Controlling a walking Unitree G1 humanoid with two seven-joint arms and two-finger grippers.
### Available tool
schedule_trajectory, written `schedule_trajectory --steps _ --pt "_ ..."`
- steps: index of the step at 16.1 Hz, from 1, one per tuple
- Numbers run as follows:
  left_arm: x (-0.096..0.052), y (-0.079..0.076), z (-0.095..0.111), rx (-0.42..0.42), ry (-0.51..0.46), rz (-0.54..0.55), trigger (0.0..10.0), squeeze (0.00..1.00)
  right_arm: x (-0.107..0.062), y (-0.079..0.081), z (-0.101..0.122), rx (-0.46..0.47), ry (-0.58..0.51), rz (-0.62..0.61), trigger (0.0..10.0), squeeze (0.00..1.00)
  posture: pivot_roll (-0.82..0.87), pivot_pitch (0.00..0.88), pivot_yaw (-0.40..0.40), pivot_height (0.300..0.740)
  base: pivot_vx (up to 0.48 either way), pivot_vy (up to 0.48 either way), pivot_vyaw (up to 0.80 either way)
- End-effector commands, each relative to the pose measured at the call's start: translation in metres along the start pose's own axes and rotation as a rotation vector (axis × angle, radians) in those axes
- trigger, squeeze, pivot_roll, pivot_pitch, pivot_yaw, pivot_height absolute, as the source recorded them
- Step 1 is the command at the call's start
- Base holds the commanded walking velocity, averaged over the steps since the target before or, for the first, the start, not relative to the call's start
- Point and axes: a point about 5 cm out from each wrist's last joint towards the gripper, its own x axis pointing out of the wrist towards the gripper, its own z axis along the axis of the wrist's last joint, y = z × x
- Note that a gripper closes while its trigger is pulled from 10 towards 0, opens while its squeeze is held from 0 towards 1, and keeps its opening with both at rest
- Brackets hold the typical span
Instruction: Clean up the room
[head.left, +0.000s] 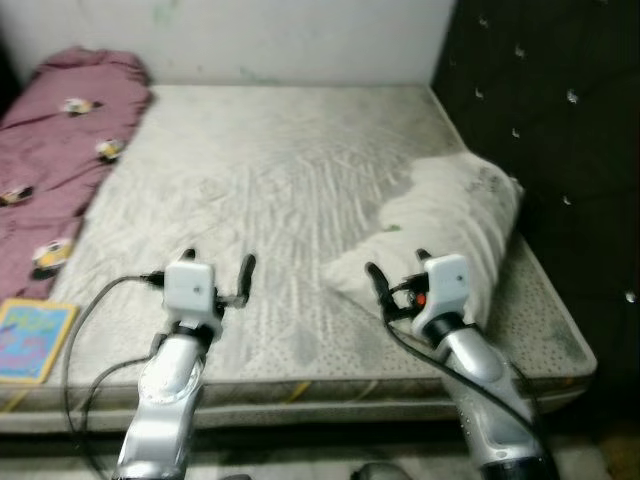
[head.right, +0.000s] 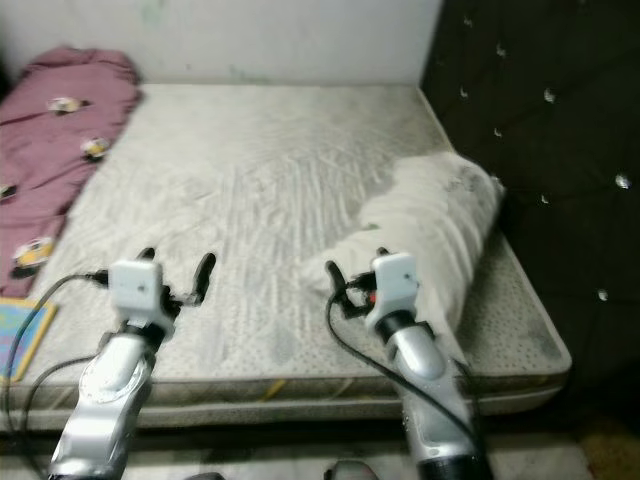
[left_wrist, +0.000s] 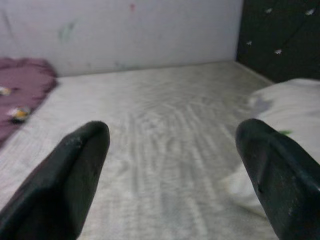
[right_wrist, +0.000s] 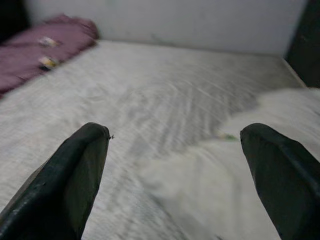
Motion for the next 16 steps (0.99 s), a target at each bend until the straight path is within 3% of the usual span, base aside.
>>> schedule_trajectory --steps 1,3,16 --pt "-0.0028 0.0059 -0.0025 0.024 0.020 0.023 10.0 0.00 0.0022 -0.0008 0.0046 0.016 -0.010 -0.010 10.0 0.00 -0.04 0.029 -0.013 0.740 0.000 0.000 -0.80" --pt "-0.0040 0.0077 -0.0029 0.030 0.025 0.027 10.0 0.00 0.0033 -0.0016 0.0059 0.004 -0.017 -0.017 10.0 0.00 -0.03 0.030 -0.009 0.740 0.000 0.000 -0.80" --pt "-0.0057 0.0058 -0.0038 0.023 0.034 0.005 10.0 0.00 0.0024 0.0016 -0.0003 0.009 0.002 -0.019 10.0 0.00 -0.03 0.016 -0.012 0.740 0.000 -0.305 0.00"
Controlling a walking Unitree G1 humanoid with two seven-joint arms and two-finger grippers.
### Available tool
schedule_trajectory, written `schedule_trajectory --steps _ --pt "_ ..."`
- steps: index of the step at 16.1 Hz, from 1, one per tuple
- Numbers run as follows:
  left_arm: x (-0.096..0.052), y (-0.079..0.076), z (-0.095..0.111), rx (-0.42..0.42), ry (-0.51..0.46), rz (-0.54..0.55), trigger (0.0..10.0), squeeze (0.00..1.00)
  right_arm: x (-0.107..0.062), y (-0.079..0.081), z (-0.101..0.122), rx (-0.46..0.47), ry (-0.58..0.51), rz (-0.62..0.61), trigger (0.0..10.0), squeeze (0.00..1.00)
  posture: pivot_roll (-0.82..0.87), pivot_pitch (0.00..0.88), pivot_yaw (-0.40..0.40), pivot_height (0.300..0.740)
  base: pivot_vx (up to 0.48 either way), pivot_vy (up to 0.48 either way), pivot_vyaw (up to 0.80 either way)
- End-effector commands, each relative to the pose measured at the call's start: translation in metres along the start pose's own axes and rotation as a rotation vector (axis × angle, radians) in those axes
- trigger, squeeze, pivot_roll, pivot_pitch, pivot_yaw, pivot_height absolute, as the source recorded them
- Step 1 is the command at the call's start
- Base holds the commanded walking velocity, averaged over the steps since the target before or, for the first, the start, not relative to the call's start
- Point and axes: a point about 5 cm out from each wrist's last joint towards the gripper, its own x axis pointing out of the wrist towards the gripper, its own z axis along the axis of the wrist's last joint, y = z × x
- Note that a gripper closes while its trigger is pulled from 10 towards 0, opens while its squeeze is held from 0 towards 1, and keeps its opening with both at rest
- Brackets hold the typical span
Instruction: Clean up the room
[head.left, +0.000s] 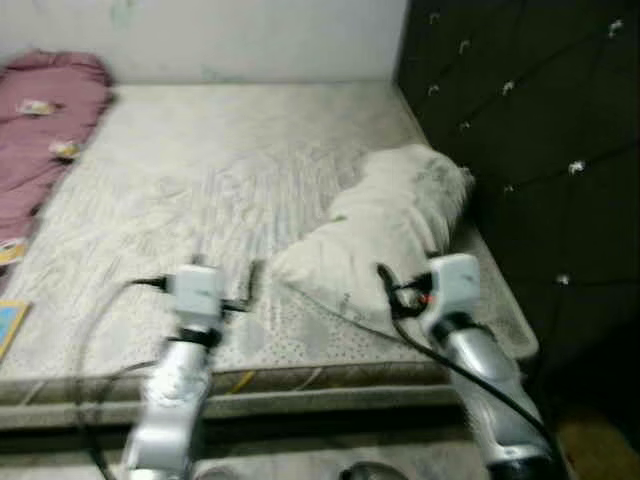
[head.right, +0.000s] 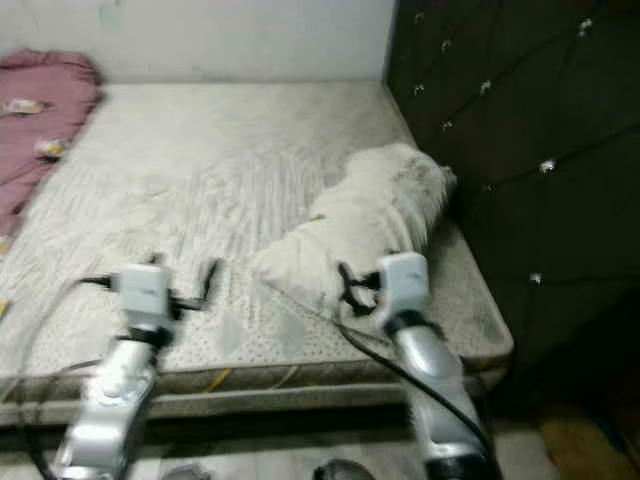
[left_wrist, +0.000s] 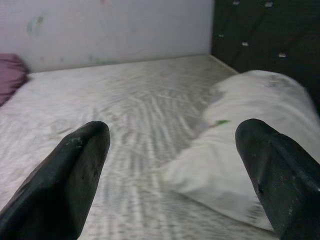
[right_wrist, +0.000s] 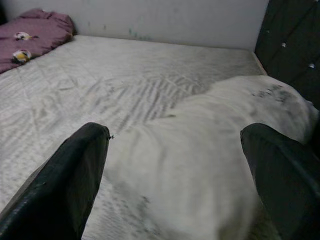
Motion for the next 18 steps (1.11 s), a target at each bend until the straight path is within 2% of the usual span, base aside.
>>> schedule_trajectory --steps 1,7,14,18 --pt "-0.0006 0.0047 0.0016 0.012 -0.002 0.009 10.0 0.00 0.0020 0.0034 0.0020 0.002 -0.009 0.010 10.0 0.00 -0.03 0.016 -0.013 0.740 0.000 -0.360 0.00" --pt "-0.0010 0.0034 0.0016 0.011 -0.003 0.006 10.0 0.00 0.0037 0.0056 0.0070 0.002 -0.027 0.011 10.0 0.00 -0.03 0.022 -0.011 0.740 0.000 -0.361 0.00" --pt "-0.0029 0.0020 0.0051 -0.005 -0.034 -0.027 10.0 0.00 0.0061 0.0089 0.0104 0.000 -0.037 0.019 10.0 0.00 -0.03 0.026 -0.009 0.740 0.000 0.000 0.00" --pt "-0.0031 0.0015 0.0050 -0.010 -0.036 -0.034 10.0 0.00 0.0062 0.0091 0.0100 -0.002 -0.035 0.021 10.0 0.00 -0.03 0.026 -0.008 0.740 0.292 0.000 0.00"
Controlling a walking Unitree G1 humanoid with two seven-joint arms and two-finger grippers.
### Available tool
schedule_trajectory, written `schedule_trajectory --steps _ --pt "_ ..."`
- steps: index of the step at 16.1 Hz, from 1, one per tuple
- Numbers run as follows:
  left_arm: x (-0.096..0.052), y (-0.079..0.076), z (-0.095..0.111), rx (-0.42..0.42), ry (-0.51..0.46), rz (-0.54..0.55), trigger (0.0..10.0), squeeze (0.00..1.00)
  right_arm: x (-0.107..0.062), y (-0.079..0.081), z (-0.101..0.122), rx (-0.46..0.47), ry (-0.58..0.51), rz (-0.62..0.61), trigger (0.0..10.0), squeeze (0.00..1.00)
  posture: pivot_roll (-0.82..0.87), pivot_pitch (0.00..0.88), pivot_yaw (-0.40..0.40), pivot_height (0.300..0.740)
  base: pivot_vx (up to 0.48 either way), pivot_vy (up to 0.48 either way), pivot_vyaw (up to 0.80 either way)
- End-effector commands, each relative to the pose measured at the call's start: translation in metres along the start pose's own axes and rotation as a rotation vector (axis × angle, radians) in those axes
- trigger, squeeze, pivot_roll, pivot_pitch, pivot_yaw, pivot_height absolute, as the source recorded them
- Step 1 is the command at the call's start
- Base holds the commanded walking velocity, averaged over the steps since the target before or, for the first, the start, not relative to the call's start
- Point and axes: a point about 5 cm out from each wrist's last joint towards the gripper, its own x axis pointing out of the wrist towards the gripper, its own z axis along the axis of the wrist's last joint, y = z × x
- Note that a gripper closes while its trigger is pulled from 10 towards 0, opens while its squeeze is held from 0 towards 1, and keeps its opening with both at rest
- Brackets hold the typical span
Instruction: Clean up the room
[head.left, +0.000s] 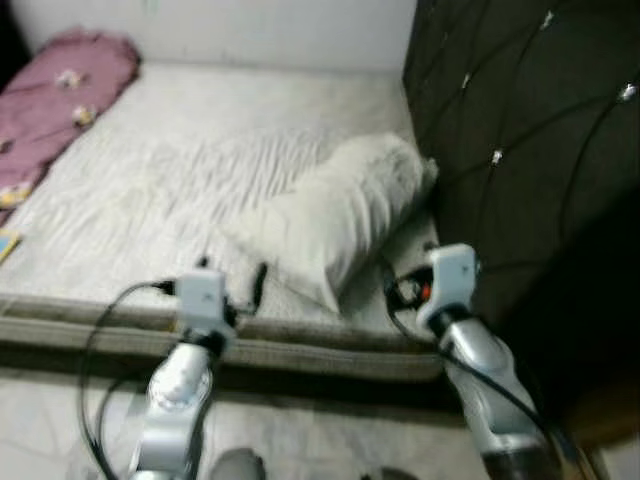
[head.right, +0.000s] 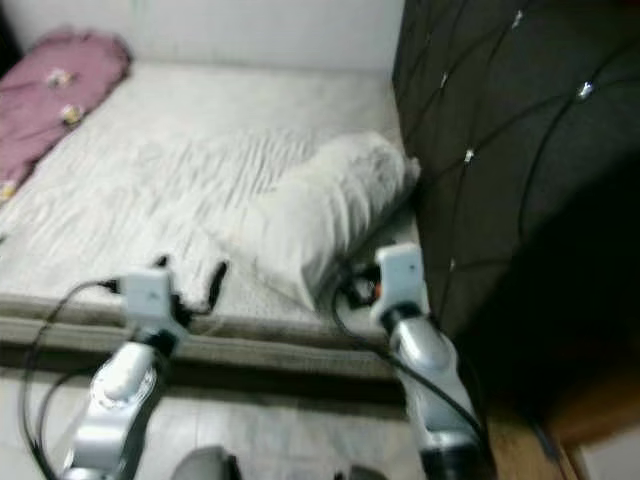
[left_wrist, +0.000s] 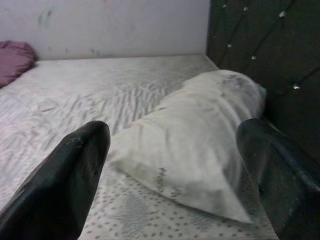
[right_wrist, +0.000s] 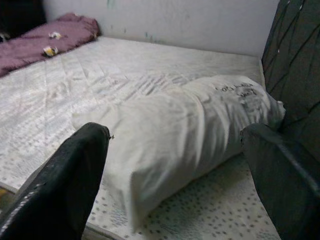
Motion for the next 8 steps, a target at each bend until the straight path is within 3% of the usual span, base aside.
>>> schedule_trajectory --steps 1,8 --pt "0.0036 0.0049 0.0080 0.017 -0.032 0.002 10.0 0.00 0.0034 0.0039 0.0053 0.000 -0.018 0.006 10.0 0.00 -0.04 0.027 -0.010 0.740 0.326 0.000 0.00" --pt "0.0036 0.0035 0.0080 0.011 -0.033 -0.005 10.0 0.00 0.0033 0.0035 0.0044 -0.004 -0.014 0.009 10.0 0.00 -0.04 0.027 -0.012 0.740 0.336 0.000 0.00"
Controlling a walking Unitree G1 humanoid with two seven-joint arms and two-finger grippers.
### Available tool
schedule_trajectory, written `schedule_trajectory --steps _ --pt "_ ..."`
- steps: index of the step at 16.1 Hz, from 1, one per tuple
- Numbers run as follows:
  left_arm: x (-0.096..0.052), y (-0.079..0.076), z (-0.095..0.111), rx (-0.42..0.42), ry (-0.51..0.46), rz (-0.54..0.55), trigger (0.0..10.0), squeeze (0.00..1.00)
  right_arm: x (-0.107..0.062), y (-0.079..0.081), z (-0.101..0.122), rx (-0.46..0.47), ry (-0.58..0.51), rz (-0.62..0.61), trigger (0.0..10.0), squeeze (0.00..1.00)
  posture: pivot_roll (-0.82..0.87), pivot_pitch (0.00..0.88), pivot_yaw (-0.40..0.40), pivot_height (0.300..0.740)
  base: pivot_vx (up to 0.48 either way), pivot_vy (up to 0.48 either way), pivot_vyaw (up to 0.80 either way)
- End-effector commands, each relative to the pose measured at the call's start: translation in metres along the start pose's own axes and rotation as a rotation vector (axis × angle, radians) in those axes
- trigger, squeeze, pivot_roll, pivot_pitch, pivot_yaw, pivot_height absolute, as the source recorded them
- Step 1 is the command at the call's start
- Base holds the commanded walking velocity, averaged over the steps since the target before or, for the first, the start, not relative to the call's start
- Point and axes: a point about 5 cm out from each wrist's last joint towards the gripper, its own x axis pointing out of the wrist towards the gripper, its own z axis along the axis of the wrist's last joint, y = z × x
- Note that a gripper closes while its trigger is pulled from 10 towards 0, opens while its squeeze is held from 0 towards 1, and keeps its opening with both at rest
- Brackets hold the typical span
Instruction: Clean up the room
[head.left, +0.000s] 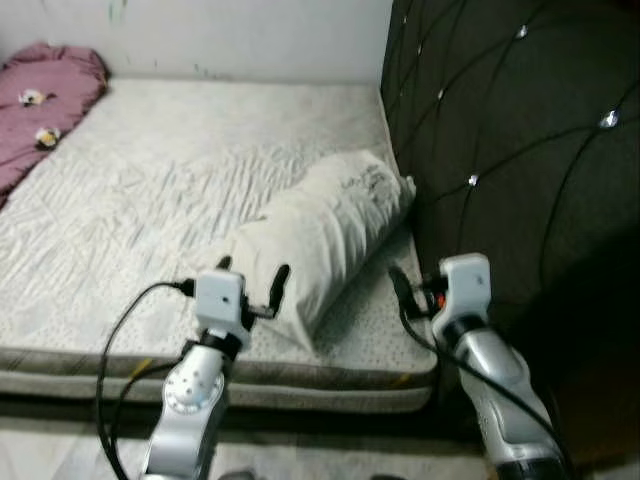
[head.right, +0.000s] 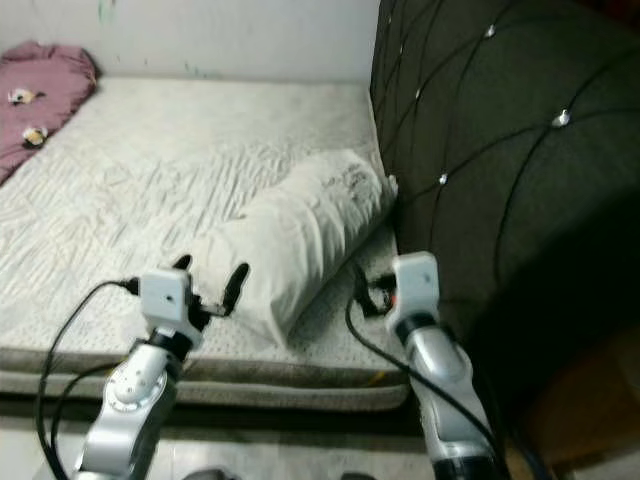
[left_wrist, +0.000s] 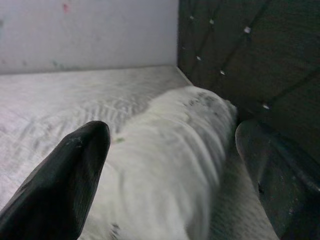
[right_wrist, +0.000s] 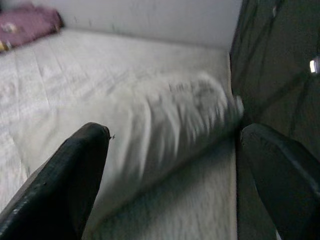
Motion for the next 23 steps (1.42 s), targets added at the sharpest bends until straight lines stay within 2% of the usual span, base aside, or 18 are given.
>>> schedule_trajectory --steps 1,5,9,18,23 --pt "-0.0020 0.0083 0.0002 0.015 0.002 0.022 10.0 0.00 0.0030 0.0091 0.0022 0.003 -0.008 0.029 10.0 0.00 -0.04 0.028 -0.012 0.740 0.341 0.000 0.00" --pt "-0.0017 0.0090 -0.0007 0.014 0.009 0.025 10.0 0.00 0.0030 0.0093 0.0006 0.000 -0.002 0.029 10.0 0.00 -0.04 0.029 -0.013 0.740 0.289 0.000 0.00" --pt "-0.0004 0.0092 -0.0047 -0.002 0.051 0.059 10.0 0.00 0.0023 0.0091 -0.0010 -0.001 0.003 0.029 10.0 0.00 -0.04 0.030 -0.012 0.740 0.000 0.000 0.00" --pt "-0.0008 0.0060 -0.0043 -0.007 0.044 0.036 10.0 0.00 0.0017 0.0100 -0.0012 0.006 0.010 0.029 10.0 0.00 -0.04 0.039 -0.013 0.740 0.000 0.449 0.00" --pt "-0.0021 0.0017 -0.0008 -0.005 0.018 -0.006 10.0 0.00 0.0007 0.0099 -0.0033 0.009 0.021 0.030 10.0 0.00 -0.04 0.036 -0.012 0.740 0.000 0.055 0.00"
